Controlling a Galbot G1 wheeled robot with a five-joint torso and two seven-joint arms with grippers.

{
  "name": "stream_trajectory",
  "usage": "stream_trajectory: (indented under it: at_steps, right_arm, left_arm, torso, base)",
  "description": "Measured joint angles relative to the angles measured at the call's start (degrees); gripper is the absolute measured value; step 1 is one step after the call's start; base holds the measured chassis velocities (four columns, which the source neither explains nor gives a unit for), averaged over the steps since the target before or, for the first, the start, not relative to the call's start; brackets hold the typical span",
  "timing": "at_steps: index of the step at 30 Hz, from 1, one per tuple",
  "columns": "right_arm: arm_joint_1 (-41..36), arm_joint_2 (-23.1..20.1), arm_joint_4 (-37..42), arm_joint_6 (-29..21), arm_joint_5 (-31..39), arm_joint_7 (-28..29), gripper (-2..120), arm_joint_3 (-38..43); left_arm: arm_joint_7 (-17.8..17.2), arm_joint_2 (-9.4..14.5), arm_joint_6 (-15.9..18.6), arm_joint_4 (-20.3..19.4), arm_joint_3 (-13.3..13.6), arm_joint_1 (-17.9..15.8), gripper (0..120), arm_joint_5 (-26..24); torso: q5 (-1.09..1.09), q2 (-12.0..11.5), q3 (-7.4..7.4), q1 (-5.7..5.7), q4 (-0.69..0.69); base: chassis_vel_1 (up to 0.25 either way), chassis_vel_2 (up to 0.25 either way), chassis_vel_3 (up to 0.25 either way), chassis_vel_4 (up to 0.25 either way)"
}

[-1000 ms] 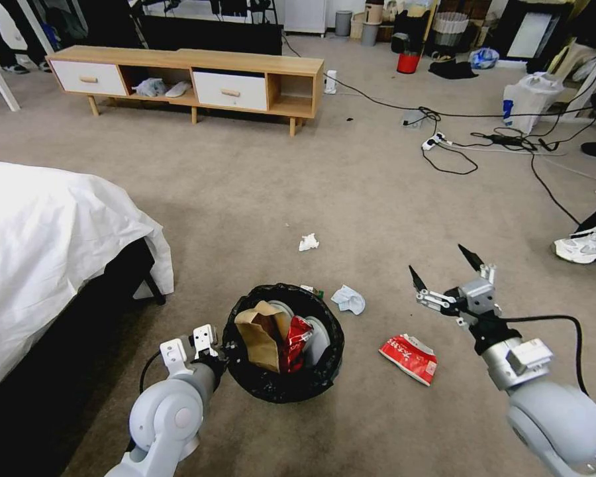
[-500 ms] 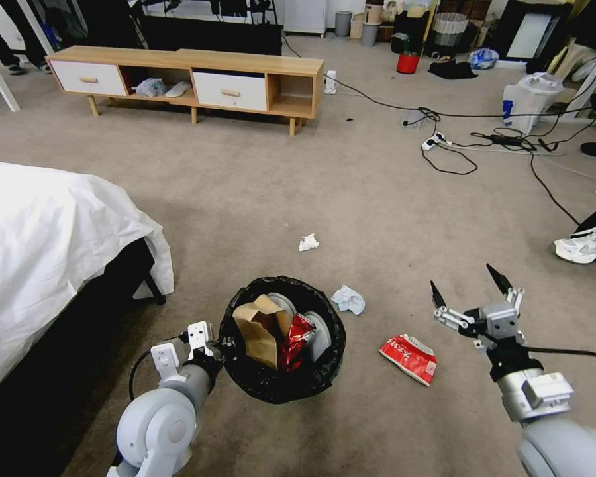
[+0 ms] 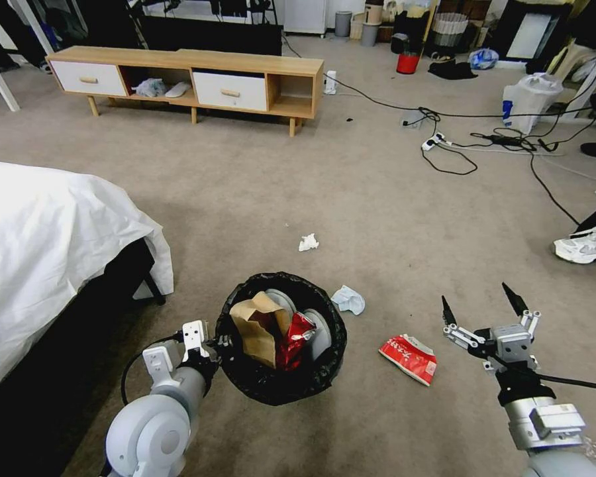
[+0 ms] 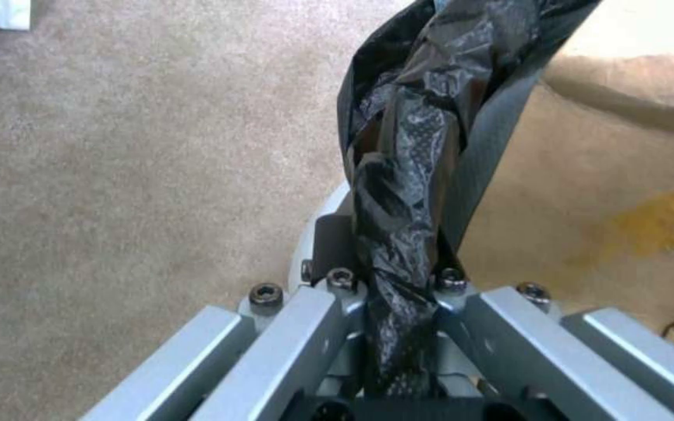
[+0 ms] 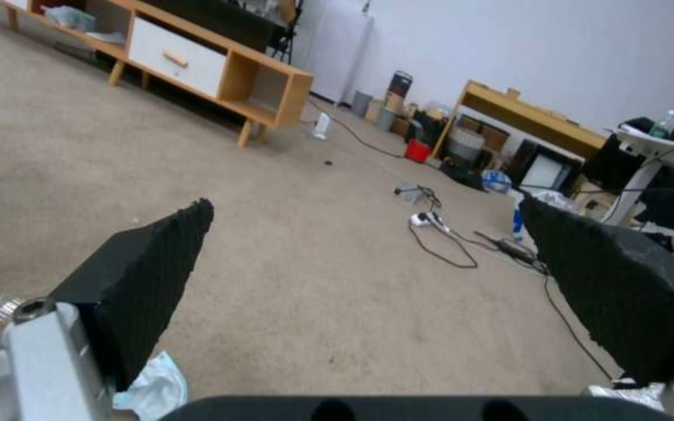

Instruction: Pick up the trash bin, then pick up the garbage from the floor and place it into the trash bin.

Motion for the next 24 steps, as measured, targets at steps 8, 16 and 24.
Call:
stream_trajectory:
  at_steps: [8,16,24]
  right_arm:
    - [-0.59,0.33,0.40,0.28,-0.06,-0.27,100,0.49]
    - [-1.47,0.56,0.99,-0.51,-0.27,-0.80,100,1.00]
    - [-1.64,0.25,1.17,-1.09,-0.14,-0.89,100,0.99]
  left_arm:
    - [0.00,0.29,-0.39,-0.06,-0.02,0.02,2,0.10]
    - [-0.02,0.80,-0.51,-0.14,-0.02,-0.13,2,0.03]
    - [-0.06,0.89,-0.58,-0.09,0.16,-0.41,2,-0.05]
  torso:
    - [0.00,0.00,0.00,0.00,0.00]
    - [0.01,0.00,0.00,0.00,0.00]
    - [0.01,0.00,0.00,0.00,0.00]
  base:
    - [0.000,0.000,0.000,0.000]
    - [0.000,0.000,0.000,0.000]
    - [0.000,0.000,0.000,0.000]
